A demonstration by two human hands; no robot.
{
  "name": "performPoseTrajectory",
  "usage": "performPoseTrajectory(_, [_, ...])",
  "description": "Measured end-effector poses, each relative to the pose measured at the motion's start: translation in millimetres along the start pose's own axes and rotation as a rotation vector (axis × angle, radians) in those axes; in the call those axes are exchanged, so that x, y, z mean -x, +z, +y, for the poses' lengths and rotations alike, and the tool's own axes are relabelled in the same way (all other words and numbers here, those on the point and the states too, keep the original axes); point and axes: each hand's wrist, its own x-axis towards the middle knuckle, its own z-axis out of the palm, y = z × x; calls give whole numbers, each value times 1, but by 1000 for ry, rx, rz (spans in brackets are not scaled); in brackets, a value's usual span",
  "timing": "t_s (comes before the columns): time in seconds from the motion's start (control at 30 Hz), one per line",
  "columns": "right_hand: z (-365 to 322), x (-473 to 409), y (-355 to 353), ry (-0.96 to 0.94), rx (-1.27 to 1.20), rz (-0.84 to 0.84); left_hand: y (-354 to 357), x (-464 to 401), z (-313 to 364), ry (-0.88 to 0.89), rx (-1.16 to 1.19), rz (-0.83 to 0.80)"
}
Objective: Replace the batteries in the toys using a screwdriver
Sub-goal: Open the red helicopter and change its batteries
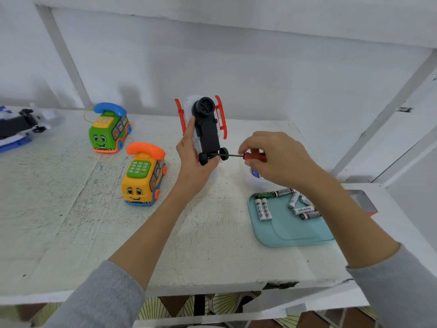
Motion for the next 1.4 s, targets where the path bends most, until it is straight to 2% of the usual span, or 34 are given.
performPoseTrajectory(0.13, [4, 6, -2, 41, -50, 6, -2, 0, 3, 73, 27, -9])
performPoseTrajectory(0.43, [7, 6, -2, 64, -20, 10, -10, 2, 2, 7, 59, -42])
performPoseTrajectory(0.87, [11, 2, 10, 26, -81, -8, -9, 6, 7, 34, 81, -75])
performPoseTrajectory(1.23, [22, 19, 62, -126, -95, 204, -11, 3, 5, -85, 92, -55])
performPoseTrajectory(1.4, [27, 22, 85, -157, -92, 237, -11, 3, 5, -94, 85, -62])
